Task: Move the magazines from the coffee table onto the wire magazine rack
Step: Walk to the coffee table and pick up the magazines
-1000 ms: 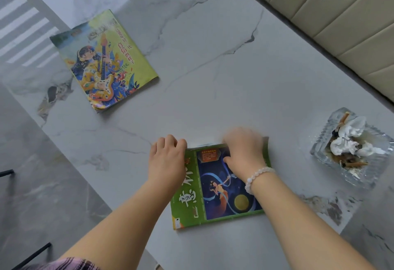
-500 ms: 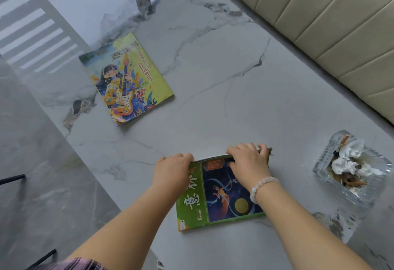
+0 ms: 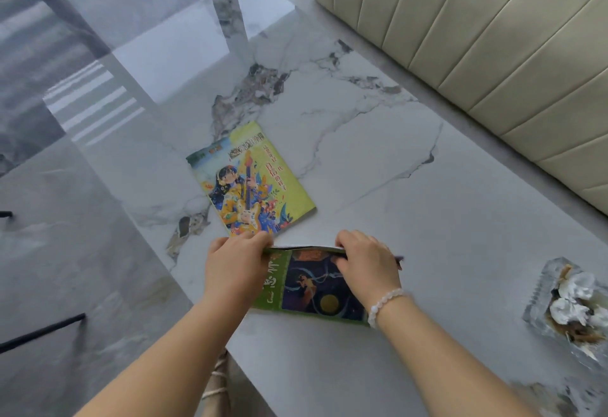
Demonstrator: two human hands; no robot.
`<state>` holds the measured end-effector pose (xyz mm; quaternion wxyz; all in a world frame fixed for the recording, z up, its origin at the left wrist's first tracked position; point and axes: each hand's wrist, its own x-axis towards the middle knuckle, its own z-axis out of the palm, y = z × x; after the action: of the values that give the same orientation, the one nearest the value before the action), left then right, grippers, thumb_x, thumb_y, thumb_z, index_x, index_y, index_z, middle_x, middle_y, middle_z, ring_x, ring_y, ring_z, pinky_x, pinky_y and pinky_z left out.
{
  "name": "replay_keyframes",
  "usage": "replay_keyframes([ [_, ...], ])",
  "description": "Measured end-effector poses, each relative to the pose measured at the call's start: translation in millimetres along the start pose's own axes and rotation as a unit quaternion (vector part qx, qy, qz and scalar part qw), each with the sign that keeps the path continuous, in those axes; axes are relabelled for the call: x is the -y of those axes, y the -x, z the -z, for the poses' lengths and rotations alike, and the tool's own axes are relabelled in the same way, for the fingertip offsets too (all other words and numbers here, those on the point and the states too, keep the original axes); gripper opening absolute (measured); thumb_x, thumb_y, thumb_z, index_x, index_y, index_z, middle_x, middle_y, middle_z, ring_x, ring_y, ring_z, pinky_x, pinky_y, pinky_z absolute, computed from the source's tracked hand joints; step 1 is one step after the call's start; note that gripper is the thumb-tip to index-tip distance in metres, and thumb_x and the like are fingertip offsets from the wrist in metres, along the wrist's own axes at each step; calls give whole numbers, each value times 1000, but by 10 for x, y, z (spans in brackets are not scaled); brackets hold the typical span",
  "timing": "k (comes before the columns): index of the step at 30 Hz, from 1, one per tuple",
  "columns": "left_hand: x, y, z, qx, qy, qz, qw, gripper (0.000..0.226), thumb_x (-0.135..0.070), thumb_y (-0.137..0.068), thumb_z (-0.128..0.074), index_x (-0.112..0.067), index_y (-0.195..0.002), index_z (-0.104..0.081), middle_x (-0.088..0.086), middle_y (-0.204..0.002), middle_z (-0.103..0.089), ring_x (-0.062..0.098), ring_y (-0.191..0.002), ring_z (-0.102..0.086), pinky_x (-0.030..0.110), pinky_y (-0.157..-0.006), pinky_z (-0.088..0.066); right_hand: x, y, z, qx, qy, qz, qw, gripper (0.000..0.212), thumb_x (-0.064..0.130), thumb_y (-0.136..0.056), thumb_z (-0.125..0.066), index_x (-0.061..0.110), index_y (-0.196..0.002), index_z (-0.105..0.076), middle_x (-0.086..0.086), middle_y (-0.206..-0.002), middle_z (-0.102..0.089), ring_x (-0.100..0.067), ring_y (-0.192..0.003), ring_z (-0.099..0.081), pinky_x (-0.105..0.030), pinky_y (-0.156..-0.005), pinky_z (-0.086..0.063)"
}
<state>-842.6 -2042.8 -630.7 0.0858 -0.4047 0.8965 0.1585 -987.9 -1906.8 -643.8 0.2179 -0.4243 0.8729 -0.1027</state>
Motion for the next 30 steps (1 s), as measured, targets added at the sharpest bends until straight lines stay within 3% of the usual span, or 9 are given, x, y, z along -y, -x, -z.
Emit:
replay_keyframes([
  [3,362,-305,302,1,-3,-13,1000,8,-27,-89,-50,-27,-95,-55,-6,-95,-68,22,-87,-61,33,-86,-33,414,-235,-36,12,-23,-37,999,16,28,-89,-59,17,-97,-52,-1,-100,-59,-20,-83,-55,-27,-64,-35],
  [11,966,-1312,915,-18,-17,-78,997,12,-25,-90,-48,-27,-99,-55,-6,-102,-67,25,-92,-59,30,-90,-29,1196,-1040,-214,-15,-101,-162,982,35,34,-84,-66,13,-105,-49,-4,-111,-48,-25,-88,-60,-33,-63,-49],
  [16,885,-1806,1013,-36,-41,-133,990,13,-22,-87,-51,-25,-97,-59,-4,-100,-68,27,-93,-60,34,-92,-30,1221,-1314,-181,-49,-120,-195,972,25,35,-85,-64,15,-93,-52,-1,-100,-56,-21,-90,-59,-38,-75,-53],
  [20,703,-2212,948,-56,-40,-159,985,9,-24,-86,-55,-22,-94,-60,-1,-99,-68,28,-94,-61,35,-92,-33,1132,-1534,-223,-68,-83,-205,973,27,33,-82,-66,16,-98,-53,-3,-109,-57,-24,-102,-50,-34,-84,-44],
  [25,620,-2567,619,-26,-54,-186,981,10,-20,-89,-54,-17,-97,-59,2,-105,-64,28,-96,-58,32,-71,-36,1024,-1769,-612,-31,-64,-245,967,34,29,-81,-66,13,-104,-48,-7,-116,-55,-27,-112,-48,-36,-93,-42],
  [30,648,-2674,300,13,-48,-155,987,12,-4,-82,-50,-13,-90,-48,7,-96,-59,26,-80,-45,33,-57,-32,1014,-1891,-844,-33,-18,-304,952,43,24,-64,-81,13,-93,-52,-8,-97,-62,-28,-92,-58,-39,-83,-48],
])
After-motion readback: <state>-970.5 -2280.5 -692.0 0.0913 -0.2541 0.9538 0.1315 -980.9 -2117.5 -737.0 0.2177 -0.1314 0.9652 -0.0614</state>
